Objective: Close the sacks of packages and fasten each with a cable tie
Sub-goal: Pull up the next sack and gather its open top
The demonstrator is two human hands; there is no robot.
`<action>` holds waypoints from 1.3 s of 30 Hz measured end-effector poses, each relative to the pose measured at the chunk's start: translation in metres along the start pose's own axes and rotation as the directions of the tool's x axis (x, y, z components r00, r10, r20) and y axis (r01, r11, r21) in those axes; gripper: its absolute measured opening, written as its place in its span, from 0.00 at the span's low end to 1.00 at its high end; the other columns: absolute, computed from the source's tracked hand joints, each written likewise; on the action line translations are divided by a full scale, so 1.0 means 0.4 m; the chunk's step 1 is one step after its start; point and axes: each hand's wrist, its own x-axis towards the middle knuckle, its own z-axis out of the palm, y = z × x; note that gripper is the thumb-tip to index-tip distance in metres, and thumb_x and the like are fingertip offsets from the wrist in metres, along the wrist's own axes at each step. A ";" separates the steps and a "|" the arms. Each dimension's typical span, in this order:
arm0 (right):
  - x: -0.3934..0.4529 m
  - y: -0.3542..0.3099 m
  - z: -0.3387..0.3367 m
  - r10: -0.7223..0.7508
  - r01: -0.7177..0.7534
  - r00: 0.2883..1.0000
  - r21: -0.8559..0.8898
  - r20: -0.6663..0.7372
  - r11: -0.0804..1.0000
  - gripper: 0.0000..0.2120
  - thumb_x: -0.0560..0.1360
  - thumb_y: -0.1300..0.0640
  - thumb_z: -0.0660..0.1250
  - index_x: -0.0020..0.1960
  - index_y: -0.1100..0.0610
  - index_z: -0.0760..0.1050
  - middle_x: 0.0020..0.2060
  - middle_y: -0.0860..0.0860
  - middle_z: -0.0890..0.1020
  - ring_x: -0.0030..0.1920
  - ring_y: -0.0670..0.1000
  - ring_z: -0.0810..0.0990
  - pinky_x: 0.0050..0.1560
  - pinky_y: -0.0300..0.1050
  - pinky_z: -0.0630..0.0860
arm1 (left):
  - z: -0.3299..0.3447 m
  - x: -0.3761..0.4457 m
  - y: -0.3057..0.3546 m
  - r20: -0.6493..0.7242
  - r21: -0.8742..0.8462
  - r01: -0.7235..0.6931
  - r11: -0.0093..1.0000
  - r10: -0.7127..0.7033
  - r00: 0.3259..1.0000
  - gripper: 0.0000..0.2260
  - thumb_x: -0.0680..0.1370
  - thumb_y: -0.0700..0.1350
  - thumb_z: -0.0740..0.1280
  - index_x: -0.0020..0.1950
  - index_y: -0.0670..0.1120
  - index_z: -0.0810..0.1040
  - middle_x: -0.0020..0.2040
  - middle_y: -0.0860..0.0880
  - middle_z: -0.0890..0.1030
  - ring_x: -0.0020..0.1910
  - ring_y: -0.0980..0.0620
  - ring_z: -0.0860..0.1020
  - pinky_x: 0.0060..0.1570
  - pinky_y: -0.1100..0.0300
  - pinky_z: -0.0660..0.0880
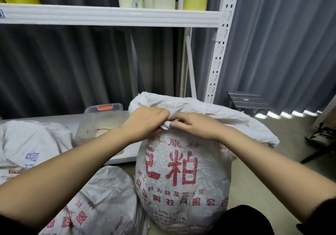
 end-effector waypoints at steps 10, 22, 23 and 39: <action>0.004 -0.017 0.110 -0.152 0.079 0.911 -0.201 -0.384 0.976 0.09 0.78 0.50 0.62 0.54 0.53 0.73 0.46 0.51 0.81 0.43 0.55 0.80 0.36 0.47 0.73 | 0.003 -0.137 0.074 0.098 -0.397 0.827 0.399 -0.877 0.470 0.18 0.73 0.60 0.62 0.62 0.59 0.74 0.55 0.49 0.67 0.53 0.51 0.73 0.58 0.53 0.69; -0.018 -0.098 0.185 -0.595 0.295 0.699 -0.598 -0.397 0.745 0.09 0.77 0.51 0.65 0.47 0.57 0.78 0.39 0.52 0.77 0.38 0.53 0.74 0.33 0.47 0.72 | -0.011 -0.073 0.098 0.407 -0.856 0.498 -0.138 -0.773 0.486 0.21 0.76 0.28 0.57 0.63 0.46 0.77 0.51 0.47 0.84 0.48 0.52 0.80 0.47 0.60 0.77; -0.014 -0.097 0.167 -0.592 0.327 0.690 -0.549 -0.417 0.769 0.12 0.78 0.49 0.62 0.46 0.57 0.78 0.41 0.53 0.77 0.40 0.53 0.74 0.37 0.49 0.72 | -0.016 -0.083 0.098 0.412 -0.863 0.483 -0.145 -0.756 0.508 0.22 0.76 0.27 0.56 0.64 0.45 0.76 0.53 0.47 0.83 0.50 0.52 0.80 0.49 0.60 0.77; 0.131 -0.123 0.025 -0.155 0.109 0.988 0.639 0.015 0.762 0.12 0.80 0.56 0.62 0.37 0.54 0.73 0.32 0.43 0.73 0.35 0.41 0.71 0.41 0.39 0.67 | -0.087 -0.152 0.157 0.296 -0.598 0.735 0.319 -0.765 0.572 0.10 0.78 0.45 0.59 0.59 0.50 0.64 0.39 0.50 0.70 0.37 0.52 0.71 0.40 0.55 0.68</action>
